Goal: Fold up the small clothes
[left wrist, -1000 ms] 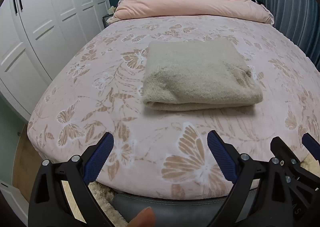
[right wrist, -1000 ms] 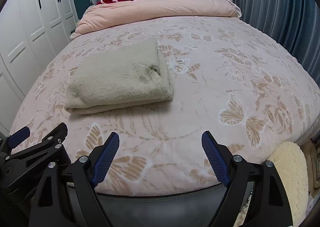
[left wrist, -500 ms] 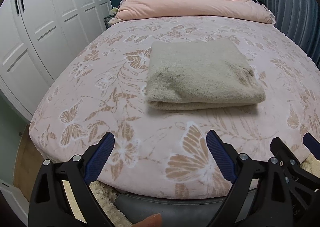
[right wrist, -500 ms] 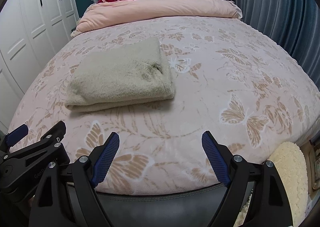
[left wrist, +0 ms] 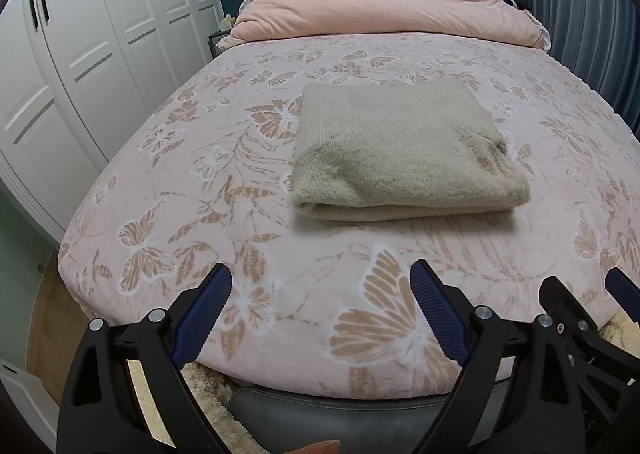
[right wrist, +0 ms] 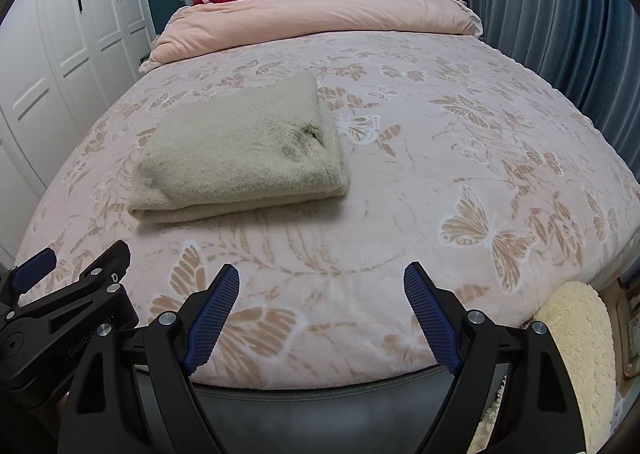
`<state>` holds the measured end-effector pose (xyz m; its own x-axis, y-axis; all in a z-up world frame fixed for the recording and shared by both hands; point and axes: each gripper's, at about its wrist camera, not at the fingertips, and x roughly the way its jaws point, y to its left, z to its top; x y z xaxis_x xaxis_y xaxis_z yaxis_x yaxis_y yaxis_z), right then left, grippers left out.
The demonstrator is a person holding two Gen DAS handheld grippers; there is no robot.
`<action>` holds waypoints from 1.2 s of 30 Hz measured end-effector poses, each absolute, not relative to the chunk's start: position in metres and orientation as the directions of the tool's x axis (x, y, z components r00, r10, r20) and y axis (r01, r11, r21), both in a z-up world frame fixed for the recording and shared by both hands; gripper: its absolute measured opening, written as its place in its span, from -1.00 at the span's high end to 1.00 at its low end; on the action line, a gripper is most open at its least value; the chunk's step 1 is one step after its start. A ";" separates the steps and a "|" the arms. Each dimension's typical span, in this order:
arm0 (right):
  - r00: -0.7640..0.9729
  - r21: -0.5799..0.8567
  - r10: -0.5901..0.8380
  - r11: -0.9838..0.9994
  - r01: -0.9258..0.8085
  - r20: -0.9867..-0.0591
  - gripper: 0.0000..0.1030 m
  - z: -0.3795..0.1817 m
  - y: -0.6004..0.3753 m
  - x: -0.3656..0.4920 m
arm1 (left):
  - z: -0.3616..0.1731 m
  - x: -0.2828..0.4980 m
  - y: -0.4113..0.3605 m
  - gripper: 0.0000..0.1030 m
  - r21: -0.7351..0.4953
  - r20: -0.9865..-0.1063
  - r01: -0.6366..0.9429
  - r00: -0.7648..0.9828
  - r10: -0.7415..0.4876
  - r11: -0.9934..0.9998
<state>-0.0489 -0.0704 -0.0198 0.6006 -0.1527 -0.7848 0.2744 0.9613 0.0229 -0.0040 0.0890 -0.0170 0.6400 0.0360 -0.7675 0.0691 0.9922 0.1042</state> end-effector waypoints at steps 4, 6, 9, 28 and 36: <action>0.600 0.022 -0.154 0.961 0.275 -0.785 -0.61 -0.020 -0.071 -0.049 | -0.017 -0.004 0.089 -0.70 0.103 -0.767 0.070 0.641 0.035 0.992; 0.600 0.022 -0.154 0.961 0.275 -0.785 -0.61 -0.020 -0.070 -0.049 | -0.017 -0.004 0.089 -0.70 0.101 -0.766 0.068 0.641 0.034 0.993; 0.598 0.017 -0.158 0.961 0.276 -0.785 -0.61 -0.020 -0.070 -0.049 | -0.017 -0.004 0.088 -0.67 0.100 -0.761 0.066 0.648 0.034 0.993; 0.591 -0.002 -0.176 0.959 0.283 -0.787 -0.60 -0.023 -0.069 -0.049 | -0.020 -0.003 0.086 -0.64 0.086 -0.761 0.063 0.648 0.025 0.994; 0.592 -0.003 -0.177 0.959 0.283 -0.786 -0.59 -0.023 -0.070 -0.050 | -0.020 -0.003 0.087 -0.64 0.085 -0.761 0.063 0.648 0.024 0.994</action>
